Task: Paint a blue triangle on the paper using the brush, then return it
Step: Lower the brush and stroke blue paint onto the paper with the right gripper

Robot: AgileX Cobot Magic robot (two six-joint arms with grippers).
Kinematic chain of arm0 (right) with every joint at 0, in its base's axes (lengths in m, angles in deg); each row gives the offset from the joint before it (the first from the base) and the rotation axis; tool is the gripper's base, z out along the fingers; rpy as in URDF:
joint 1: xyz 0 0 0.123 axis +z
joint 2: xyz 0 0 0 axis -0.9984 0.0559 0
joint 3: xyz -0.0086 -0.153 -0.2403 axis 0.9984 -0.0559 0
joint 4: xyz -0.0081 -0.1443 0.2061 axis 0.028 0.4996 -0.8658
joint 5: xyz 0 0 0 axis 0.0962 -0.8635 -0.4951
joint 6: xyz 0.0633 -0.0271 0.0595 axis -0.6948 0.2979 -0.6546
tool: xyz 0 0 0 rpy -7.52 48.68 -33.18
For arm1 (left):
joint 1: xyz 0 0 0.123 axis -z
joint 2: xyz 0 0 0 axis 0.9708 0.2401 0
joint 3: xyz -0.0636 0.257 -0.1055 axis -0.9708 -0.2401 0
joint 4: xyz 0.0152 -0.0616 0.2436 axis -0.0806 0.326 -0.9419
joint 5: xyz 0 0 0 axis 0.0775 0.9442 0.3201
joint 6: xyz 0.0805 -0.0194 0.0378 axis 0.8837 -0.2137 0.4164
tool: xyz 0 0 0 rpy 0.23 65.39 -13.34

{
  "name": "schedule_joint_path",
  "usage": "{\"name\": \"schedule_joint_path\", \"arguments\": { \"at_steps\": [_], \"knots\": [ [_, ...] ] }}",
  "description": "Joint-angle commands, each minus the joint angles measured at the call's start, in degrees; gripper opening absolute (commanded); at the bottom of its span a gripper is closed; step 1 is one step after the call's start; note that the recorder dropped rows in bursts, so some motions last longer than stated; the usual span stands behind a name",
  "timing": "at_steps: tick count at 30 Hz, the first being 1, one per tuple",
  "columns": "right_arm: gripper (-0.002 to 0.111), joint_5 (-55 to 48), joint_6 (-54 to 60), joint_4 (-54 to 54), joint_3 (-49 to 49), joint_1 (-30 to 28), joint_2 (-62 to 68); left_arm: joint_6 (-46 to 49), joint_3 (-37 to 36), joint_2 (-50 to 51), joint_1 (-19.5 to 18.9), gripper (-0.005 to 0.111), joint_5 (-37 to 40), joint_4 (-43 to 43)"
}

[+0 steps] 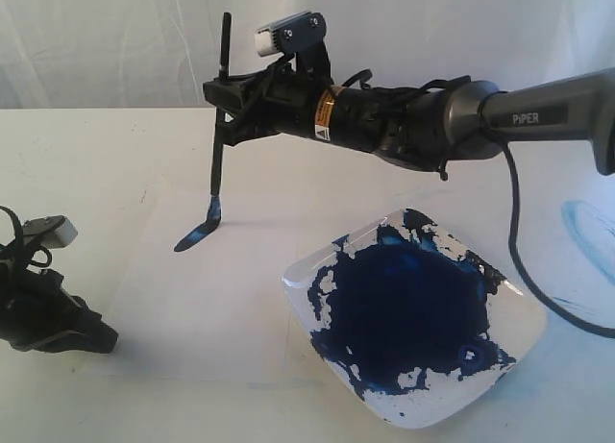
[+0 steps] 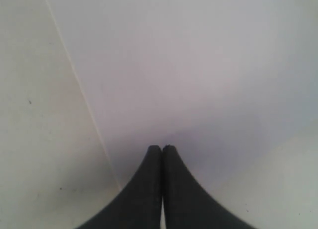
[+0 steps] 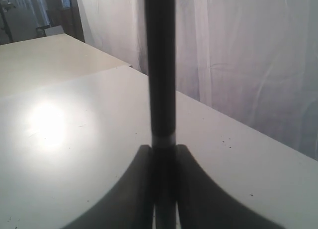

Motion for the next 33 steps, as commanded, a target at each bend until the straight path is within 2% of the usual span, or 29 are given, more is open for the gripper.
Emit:
{"name": "schedule_joint_path", "arguments": {
  "at_steps": [1, 14, 26, 29, 33],
  "knots": [
    [0.0, -1.86, 1.71, 0.51, 0.16, -1.57, -0.24, -0.02, 0.07, -0.11, 0.37, 0.0, 0.91, 0.83],
    [0.0, -2.36, 3.08, 0.28, 0.16, -3.41, -0.24, -0.02, 0.07, -0.11, 0.37, 0.0, 0.91, 0.83],
    [0.0, 4.55, 1.04, 1.43, -0.09, -3.65, -3.35, -0.02, 0.07, -0.11, 0.37, 0.0, 0.91, 0.83],
    [0.0, 4.84, -5.18, 6.41, -0.09, -3.65, -6.3, -0.02, 0.07, -0.11, 0.37, 0.0, 1.05, 0.83],
    [0.0, 9.75, -16.86, 24.55, -0.09, -3.65, -11.11, -0.02, 0.07, -0.11, 0.37, 0.0, 1.46, 0.83]
  ]
}}
